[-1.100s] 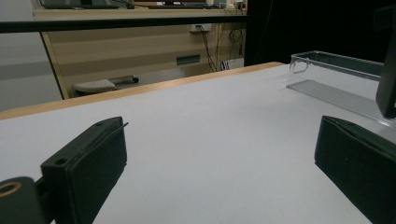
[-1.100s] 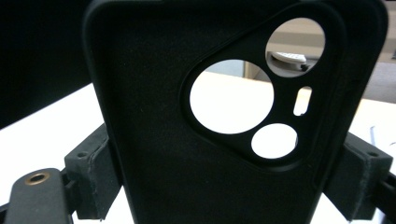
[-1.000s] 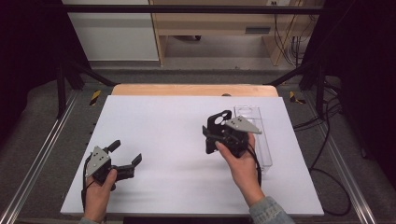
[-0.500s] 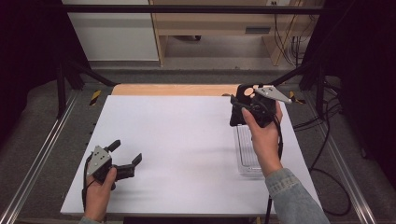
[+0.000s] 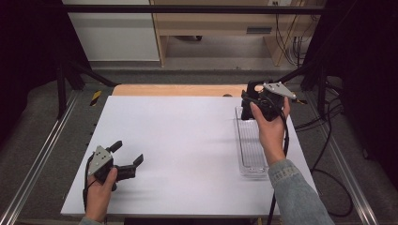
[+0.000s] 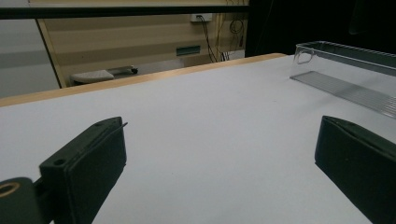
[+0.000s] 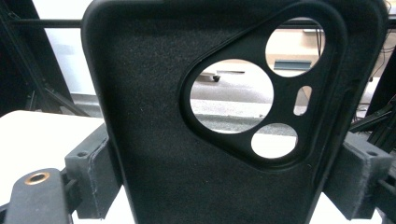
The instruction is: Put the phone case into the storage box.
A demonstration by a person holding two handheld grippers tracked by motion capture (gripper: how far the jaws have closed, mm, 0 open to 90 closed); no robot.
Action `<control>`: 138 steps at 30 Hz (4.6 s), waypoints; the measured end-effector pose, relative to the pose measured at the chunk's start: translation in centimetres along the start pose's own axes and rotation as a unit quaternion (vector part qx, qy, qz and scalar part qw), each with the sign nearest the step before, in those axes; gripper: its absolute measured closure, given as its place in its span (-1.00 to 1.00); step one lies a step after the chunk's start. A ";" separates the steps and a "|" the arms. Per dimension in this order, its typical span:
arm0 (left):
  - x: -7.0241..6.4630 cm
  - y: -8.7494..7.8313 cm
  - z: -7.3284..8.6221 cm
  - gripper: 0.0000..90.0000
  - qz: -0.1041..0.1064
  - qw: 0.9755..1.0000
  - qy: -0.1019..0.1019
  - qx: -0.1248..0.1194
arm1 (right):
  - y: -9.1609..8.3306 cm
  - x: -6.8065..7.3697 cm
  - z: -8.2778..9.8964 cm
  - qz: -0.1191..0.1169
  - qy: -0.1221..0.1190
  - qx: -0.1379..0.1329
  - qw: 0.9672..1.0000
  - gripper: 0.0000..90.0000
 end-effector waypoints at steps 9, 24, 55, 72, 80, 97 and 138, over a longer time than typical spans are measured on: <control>0.0 0.1 0.1 -0.95 0.003 1.000 0.000 0.003 | 0.4 -0.3 0.2 -0.001 -0.018 -0.006 1.000 -0.70; 1.1 -0.4 0.2 -0.95 -0.020 1.000 -0.002 0.007 | 1.3 -2.2 0.6 0.010 -0.008 0.001 1.000 -0.70; 0.6 -0.3 0.4 -0.94 -0.019 1.000 0.002 0.008 | 4.9 -1.3 4.8 0.013 0.000 0.021 1.000 -0.70; 0.7 -0.3 0.3 -0.94 -0.015 1.000 0.002 0.005 | 5.5 -1.8 6.0 0.018 0.015 0.037 0.999 -0.69; 0.8 -0.4 0.3 -0.94 -0.017 1.000 -0.002 0.004 | 5.8 -2.3 6.3 0.023 0.020 0.036 0.999 -0.69; 0.6 -0.2 0.4 -0.95 -0.013 1.000 -0.005 0.006 | 6.1 -2.4 6.9 0.028 0.011 0.049 0.998 -0.70; 0.9 -0.3 0.2 -0.95 -0.012 1.000 -0.027 -0.003 | 8.3 -2.6 9.2 0.052 0.000 0.034 0.998 -0.70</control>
Point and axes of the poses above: each handheld gripper's, and its own axes: y roughly forward along the jaws, z roughly out of its underside, x roughly to its left, the point moved 9 cm from there along y, roughly forward along the jaws, and after that the axes turned 12 degrees about -x, right-handed, at the moved point
